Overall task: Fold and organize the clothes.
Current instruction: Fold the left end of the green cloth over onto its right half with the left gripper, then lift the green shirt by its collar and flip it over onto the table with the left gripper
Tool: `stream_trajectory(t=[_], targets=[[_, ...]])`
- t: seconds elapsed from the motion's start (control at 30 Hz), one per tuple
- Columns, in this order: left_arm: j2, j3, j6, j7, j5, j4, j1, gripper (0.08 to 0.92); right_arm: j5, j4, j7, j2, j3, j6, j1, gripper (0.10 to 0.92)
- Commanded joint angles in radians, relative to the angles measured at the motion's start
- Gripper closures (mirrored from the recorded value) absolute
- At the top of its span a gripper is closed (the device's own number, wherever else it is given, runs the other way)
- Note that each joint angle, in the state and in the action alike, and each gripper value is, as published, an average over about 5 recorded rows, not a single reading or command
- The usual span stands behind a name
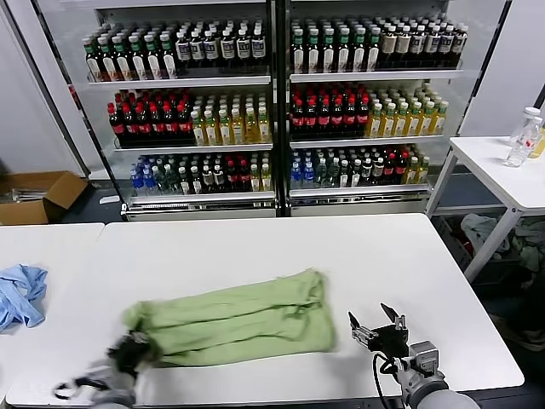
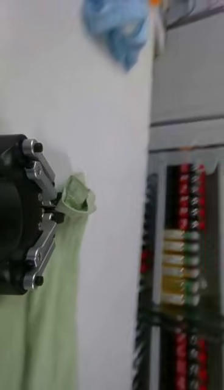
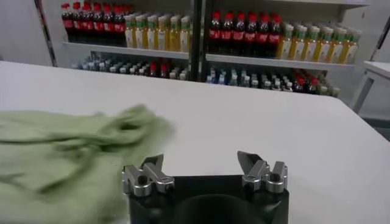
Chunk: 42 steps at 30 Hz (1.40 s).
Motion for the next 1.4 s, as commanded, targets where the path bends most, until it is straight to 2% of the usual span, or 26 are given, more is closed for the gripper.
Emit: stream_trajectory(t=[0.03, 0.13, 0.27, 0.4, 0.53, 0.63, 0.73, 0.93, 1.07, 1.17, 1.4], targets=[[0.254, -0.302, 0.049, 0.035, -0.479, -0.135, -0.045, 0.894, -0.002, 0.001, 0.002, 0.002, -0.001, 0.0, 0.001, 0.241], [0.173, -0.217, 0.085, 0.031, -0.695, -0.245, -0.06, 0.894, -0.004, -0.001, 0.002, 0.004, -0.003, 0.0, 0.0, 0.244], [0.011, 0.003, 0.121, 0.027, -0.829, -0.318, -0.086, 0.894, -0.011, -0.002, 0.002, 0.005, -0.007, -0.002, 0.003, 0.245], [-0.105, 0.224, 0.122, 0.028, -0.786, -0.271, -0.127, 0.894, -0.019, -0.004, -0.006, -0.005, -0.007, -0.002, 0.006, 0.245], [-0.163, 0.373, 0.105, 0.037, -0.592, -0.185, -0.186, 0.894, -0.023, -0.005, -0.008, -0.015, -0.006, 0.001, 0.015, 0.242], [-0.166, 0.462, 0.086, 0.067, -0.356, -0.122, -0.23, 0.894, -0.022, -0.008, -0.005, -0.017, -0.007, 0.001, 0.022, 0.235], [-0.136, 0.531, 0.069, 0.126, -0.128, -0.066, -0.247, 0.88, -0.022, -0.01, -0.005, -0.013, -0.008, 0.001, 0.026, 0.216], [-0.086, 0.566, 0.043, 0.182, 0.093, -0.078, -0.217, 0.731, -0.019, -0.016, 0.002, -0.008, -0.008, 0.002, 0.035, 0.203], [-0.069, 0.493, 0.029, 0.174, 0.111, -0.14, -0.173, 0.61, -0.014, -0.018, 0.001, -0.009, -0.009, 0.011, 0.039, 0.203], [-0.045, 0.385, 0.001, 0.124, 0.116, -0.143, -0.13, 0.523, -0.013, -0.019, -0.001, -0.009, -0.012, 0.017, 0.046, 0.203], [0.025, 0.144, -0.025, -0.021, 0.09, 0.045, -0.103, 0.341, -0.013, -0.022, -0.004, -0.006, -0.02, 0.019, 0.061, 0.203]])
